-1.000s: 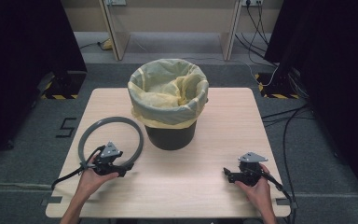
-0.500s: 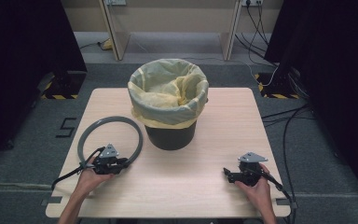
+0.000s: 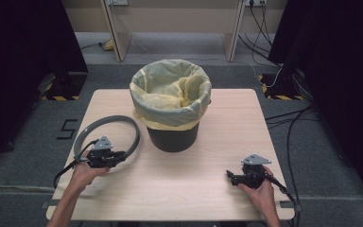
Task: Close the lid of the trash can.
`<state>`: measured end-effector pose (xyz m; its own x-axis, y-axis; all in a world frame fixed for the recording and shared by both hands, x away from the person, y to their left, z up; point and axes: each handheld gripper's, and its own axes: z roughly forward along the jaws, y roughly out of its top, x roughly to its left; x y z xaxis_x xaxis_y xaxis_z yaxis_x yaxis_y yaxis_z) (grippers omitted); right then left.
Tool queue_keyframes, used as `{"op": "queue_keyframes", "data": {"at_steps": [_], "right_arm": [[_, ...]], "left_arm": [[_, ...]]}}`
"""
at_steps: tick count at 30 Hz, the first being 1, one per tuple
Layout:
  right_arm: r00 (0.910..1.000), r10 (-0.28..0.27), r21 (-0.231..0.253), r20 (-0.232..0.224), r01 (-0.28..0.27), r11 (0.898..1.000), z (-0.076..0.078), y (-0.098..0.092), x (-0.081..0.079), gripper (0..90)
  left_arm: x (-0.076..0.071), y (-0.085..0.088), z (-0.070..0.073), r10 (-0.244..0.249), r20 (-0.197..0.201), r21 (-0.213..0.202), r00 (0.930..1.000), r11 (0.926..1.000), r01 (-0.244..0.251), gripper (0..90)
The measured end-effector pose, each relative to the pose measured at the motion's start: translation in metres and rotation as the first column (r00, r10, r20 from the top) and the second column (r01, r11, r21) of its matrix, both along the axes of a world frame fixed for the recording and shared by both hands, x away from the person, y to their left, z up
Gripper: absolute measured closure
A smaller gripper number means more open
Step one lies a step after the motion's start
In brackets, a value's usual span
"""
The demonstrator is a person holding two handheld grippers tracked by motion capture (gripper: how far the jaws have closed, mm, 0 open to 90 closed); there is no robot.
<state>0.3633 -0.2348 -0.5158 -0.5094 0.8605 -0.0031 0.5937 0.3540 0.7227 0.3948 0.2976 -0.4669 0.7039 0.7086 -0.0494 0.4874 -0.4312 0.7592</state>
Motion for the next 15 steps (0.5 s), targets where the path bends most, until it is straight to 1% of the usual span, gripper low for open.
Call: {"op": "queue_keyframes", "data": {"at_steps": [1, 4, 7, 9, 10, 12, 13, 14, 15], "right_arm": [[1.0, 0.0, 0.0, 0.0, 0.0, 1.0, 0.0, 0.0, 0.0, 17.2], [1.0, 0.0, 0.0, 0.0, 0.0, 1.0, 0.0, 0.0, 0.0, 17.2], [1.0, 0.002, 0.001, 0.001, -0.002, 1.0, 0.0, 0.0, 0.0, 17.1], [1.0, 0.003, -0.001, 0.002, -0.003, 1.0, 0.0, 0.0, 0.0, 17.1], [1.0, 0.003, -0.001, 0.002, -0.003, 1.0, 0.0, 0.0, 0.0, 17.0], [1.0, 0.003, -0.001, 0.002, -0.003, 1.0, 0.0, 0.0, 0.0, 17.1], [1.0, 0.003, -0.001, 0.002, -0.003, 1.0, 0.0, 0.0, 0.0, 17.0], [1.0, 0.003, -0.001, 0.002, -0.003, 1.0, 0.0, 0.0, 0.0, 17.0], [1.0, 0.003, -0.001, 0.002, -0.003, 1.0, 0.0, 0.0, 0.0, 17.0]], "left_arm": [[0.0, 0.002, 0.004, 0.006, 0.006, -0.01, 1.0, 0.9999, -0.006, 77.6], [0.002, 0.01, 0.019, 0.022, 0.031, -0.017, 0.9993, 0.9996, -0.022, 77.6], [0.005, 0.017, 0.036, 0.023, 0.056, -0.005, 0.9981, 0.9997, -0.023, 77.7], [0.008, 0.019, 0.047, 0.025, 0.068, -0.016, 0.9973, 0.9996, -0.024, 77.8], [0.01, 0.02, 0.054, 0.024, 0.08, -0.013, 0.9965, 0.9997, -0.023, 77.9], [0.012, 0.022, 0.063, 0.023, 0.095, -0.003, 0.9952, 0.9997, -0.023, 77.8], [0.014, 0.023, 0.07, 0.025, 0.103, -0.005, 0.9944, 0.9997, -0.025, 77.8], [0.017, 0.024, 0.078, 0.027, 0.111, -0.017, 0.9934, 0.9995, -0.025, 77.8], [0.018, 0.025, 0.082, 0.024, 0.114, -0.02, 0.9932, 0.9996, -0.022, 77.8]]}}
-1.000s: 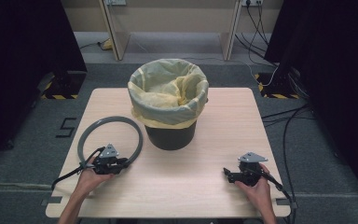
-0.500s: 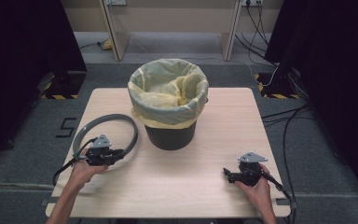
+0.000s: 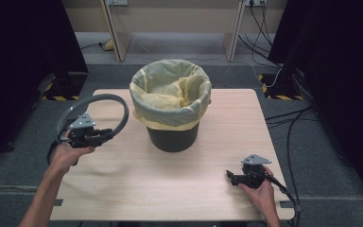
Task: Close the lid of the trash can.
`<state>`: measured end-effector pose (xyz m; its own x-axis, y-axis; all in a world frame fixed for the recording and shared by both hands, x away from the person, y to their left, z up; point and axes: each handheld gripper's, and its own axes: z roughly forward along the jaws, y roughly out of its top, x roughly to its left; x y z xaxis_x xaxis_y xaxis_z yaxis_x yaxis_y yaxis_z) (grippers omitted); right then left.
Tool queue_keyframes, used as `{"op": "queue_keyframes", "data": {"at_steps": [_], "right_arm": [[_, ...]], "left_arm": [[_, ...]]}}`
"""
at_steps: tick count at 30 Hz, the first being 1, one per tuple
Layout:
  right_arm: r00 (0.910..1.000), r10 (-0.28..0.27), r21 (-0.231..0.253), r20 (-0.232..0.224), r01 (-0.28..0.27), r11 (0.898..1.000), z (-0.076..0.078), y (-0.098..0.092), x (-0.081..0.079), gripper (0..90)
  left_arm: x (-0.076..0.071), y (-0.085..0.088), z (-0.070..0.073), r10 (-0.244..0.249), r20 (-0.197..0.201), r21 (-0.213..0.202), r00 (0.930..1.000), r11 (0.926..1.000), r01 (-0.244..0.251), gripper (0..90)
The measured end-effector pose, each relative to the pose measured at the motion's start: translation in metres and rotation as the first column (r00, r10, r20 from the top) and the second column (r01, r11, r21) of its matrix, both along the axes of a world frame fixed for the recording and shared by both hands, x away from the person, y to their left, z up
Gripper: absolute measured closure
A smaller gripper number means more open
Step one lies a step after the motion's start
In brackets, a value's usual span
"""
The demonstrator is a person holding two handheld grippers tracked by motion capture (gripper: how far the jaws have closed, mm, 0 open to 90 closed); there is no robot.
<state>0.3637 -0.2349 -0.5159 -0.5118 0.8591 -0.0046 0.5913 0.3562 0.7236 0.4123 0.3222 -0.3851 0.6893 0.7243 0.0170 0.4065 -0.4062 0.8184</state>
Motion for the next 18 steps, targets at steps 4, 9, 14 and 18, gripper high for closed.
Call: {"op": "queue_keyframes", "data": {"at_steps": [4, 9, 14, 18], "right_arm": [[1.0, 0.001, 0.0, 0.002, -0.001, 1.0, 0.0, 0.0, 0.0, 17.0], [1.0, 0.003, 0.001, 0.003, -0.003, 1.0, 0.0, 0.0, 0.001, 16.8], [1.0, 0.003, 0.001, 0.003, -0.003, 1.0, 0.0, 0.0, 0.001, 16.8], [1.0, 0.002, 0.002, 0.003, -0.002, 1.0, 0.0, 0.0, 0.001, 16.8]], "left_arm": [[0.006, 0.004, 0.034, 0.012, 0.049, -0.005, 0.9987, 0.9999, -0.012, 77.9], [0.014, 0.002, 0.071, 0.008, 0.094, -0.01, 0.9955, 0.9999, -0.007, 77.9], [0.024, -0.014, 0.105, -0.028, 0.143, 0.024, 0.9893, 0.9994, 0.024, 77.9], [0.027, -0.032, 0.124, -0.061, 0.163, 0.039, 0.9848, 0.9977, 0.056, 77.9]]}}
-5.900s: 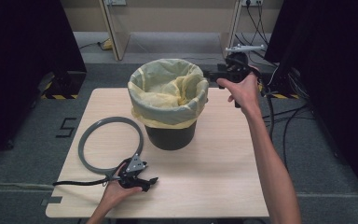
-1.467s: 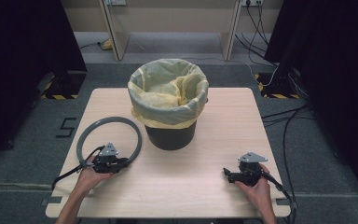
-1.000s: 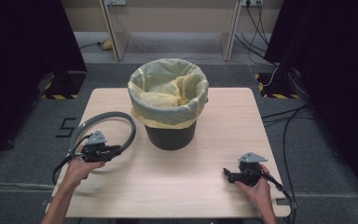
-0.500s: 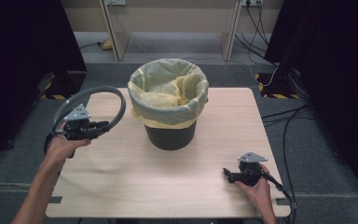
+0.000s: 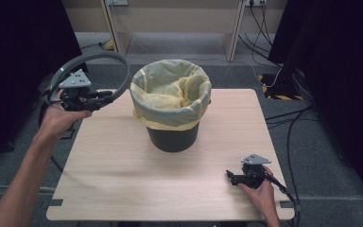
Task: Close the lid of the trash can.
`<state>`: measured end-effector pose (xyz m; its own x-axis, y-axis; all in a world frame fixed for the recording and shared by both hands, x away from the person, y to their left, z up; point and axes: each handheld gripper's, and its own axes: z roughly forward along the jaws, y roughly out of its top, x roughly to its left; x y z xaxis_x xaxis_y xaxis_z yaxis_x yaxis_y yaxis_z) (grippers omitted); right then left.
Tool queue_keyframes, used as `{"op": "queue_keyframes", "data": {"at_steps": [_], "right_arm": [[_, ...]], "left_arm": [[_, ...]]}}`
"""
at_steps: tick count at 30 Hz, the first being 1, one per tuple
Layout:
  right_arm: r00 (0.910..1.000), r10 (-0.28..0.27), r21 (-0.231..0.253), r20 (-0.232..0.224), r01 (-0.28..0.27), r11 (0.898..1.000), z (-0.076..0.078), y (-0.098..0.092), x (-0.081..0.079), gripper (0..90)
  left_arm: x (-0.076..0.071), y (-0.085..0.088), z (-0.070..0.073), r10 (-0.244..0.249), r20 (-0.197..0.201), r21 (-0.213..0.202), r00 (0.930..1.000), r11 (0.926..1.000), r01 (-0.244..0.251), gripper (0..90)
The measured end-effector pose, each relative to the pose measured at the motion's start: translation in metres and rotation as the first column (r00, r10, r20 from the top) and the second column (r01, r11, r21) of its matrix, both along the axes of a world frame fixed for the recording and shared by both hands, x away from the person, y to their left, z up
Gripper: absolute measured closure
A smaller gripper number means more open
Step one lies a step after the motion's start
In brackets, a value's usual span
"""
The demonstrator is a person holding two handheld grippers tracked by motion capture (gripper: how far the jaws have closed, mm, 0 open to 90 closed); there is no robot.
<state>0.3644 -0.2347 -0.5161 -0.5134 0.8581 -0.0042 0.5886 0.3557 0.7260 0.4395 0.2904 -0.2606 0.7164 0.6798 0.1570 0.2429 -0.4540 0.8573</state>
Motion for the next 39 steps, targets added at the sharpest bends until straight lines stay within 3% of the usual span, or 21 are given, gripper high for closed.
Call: {"op": "queue_keyframes", "data": {"at_steps": [6, 14, 20, 26, 34, 39], "right_arm": [[1.0, 0.0, 0.0, -0.001, 0.0, 1.0, 0.0, 0.0, 0.0, 16.8], [1.0, 0.0, -0.001, -0.001, 0.0, 1.0, 0.0, 0.0, 0.0, 16.8], [1.0, 0.0, -0.001, -0.001, 0.0, 1.0, 0.0, 0.0, 0.0, 16.8], [1.0, 0.001, 0.0, -0.001, -0.001, 1.0, 0.0, 0.0, 0.0, 16.7], [1.0, 0.003, -0.001, -0.001, -0.003, 1.0, 0.0, 0.0, 0.0, 16.7], [1.0, 0.003, -0.001, -0.001, -0.003, 1.0, 0.0, 0.0, 0.0, 16.7]], "left_arm": [[-0.001, -0.034, 0.023, -0.075, 0.001, -0.008, 0.9972, 0.9972, 0.075, 77.9], [-0.001, -0.088, 0.036, -0.181, 0.022, 0.014, 0.9833, 0.9835, 0.181, 77.9], [0.002, -0.124, 0.033, -0.246, 0.019, 0.04, 0.9691, 0.9687, 0.245, 77.7], [0.007, -0.159, 0.021, -0.293, -0.015, 0.05, 0.9561, 0.9548, 0.293, 77.6], [0.004, -0.178, 0.016, -0.343, -0.038, 0.053, 0.9387, 0.9374, 0.344, 76.9], [0.002, -0.184, 0.013, -0.357, -0.062, 0.068, 0.9321, 0.9302, 0.361, 77.1]]}}
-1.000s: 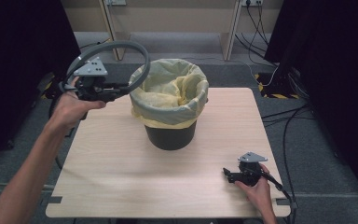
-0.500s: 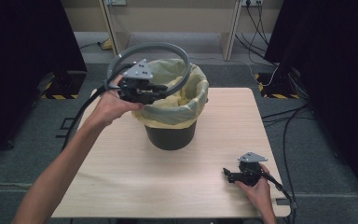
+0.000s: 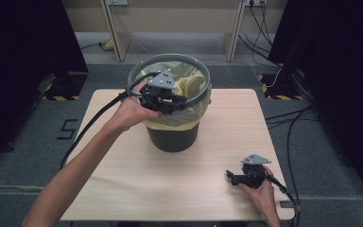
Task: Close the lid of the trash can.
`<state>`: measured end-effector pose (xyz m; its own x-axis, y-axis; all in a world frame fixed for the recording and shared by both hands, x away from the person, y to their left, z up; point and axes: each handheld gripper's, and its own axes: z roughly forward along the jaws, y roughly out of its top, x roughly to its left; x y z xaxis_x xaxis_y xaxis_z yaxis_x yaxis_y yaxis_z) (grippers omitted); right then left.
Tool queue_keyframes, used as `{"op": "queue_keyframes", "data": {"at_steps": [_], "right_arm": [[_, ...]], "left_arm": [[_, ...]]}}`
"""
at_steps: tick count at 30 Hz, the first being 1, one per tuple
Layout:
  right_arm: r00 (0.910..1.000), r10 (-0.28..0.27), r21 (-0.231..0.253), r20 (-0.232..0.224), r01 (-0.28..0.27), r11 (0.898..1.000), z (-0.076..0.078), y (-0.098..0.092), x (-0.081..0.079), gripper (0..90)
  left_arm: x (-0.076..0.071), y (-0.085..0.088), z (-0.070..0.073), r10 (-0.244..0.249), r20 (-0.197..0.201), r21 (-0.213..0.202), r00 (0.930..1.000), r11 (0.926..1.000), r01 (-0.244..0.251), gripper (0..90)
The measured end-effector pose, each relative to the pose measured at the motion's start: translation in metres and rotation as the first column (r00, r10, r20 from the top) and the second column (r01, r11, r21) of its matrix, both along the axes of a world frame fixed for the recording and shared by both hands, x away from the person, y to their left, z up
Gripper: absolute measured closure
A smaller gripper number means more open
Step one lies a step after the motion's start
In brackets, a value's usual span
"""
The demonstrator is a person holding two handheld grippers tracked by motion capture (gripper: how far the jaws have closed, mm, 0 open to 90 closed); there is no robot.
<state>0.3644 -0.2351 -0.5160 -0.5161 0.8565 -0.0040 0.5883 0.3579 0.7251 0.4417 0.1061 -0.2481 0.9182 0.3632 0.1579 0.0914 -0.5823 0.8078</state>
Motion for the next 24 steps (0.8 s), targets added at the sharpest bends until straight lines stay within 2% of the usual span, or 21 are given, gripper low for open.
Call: {"op": "queue_keyframes", "data": {"at_steps": [7, 11, 16, 18, 19, 20, 22, 24], "right_arm": [[1.0, 0.0, 0.0, 0.001, 0.0, 1.0, 0.0, 0.0, 0.0, 16.7], [1.0, 0.0, 0.0, 0.0, 0.0, 1.0, 0.0, 0.0, 0.0, 16.7], [1.0, 0.0, 0.0, 0.0, 0.0, 1.0, 0.0, 0.0, 0.0, 16.7], [1.0, 0.0, 0.0, 0.0, 0.0, 1.0, 0.0, 0.0, 0.0, 16.7], [1.0, 0.0, 0.0, 0.0, 0.0, 1.0, 0.0, 0.0, 0.0, 16.7], [1.0, 0.0, 0.0, 0.0, 0.0, 1.0, 0.0, 0.0, 0.0, 16.7], [1.0, 0.002, 0.0, -0.001, -0.002, 1.0, 0.0, 0.0, 0.0, 16.6], [1.0, 0.01, 0.0, -0.001, -0.01, 1.0, 0.0, -0.001, 0.001, 16.1]], "left_arm": [[-0.003, 0.003, 0.0, 0.009, -0.006, -0.005, 0.9999, 0.9999, -0.009, 77.4], [-0.002, -0.001, -0.005, 0.009, -0.003, 0.015, 1.0, 0.9998, -0.009, 77.4], [-0.003, 0.0, -0.006, 0.011, -0.007, 0.013, 0.9999, 0.9999, -0.011, 77.3], [-0.002, 0.002, -0.006, 0.013, -0.019, 0.008, 0.9997, 0.9999, -0.012, 75.8], [-0.002, 0.003, -0.006, 0.011, -0.02, 0.008, 0.9997, 0.9999, -0.011, 72.2], [-0.002, 0.004, -0.007, 0.009, -0.026, 0.0, 0.9996, 1.0, -0.009, 68.5], [-0.003, 0.01, -0.005, 0.018, -0.037, -0.049, 0.9992, 0.9986, -0.02, 61.3], [-0.003, 0.018, -0.004, 0.03, -0.037, -0.079, 0.9988, 0.9963, -0.033, 57.8]]}}
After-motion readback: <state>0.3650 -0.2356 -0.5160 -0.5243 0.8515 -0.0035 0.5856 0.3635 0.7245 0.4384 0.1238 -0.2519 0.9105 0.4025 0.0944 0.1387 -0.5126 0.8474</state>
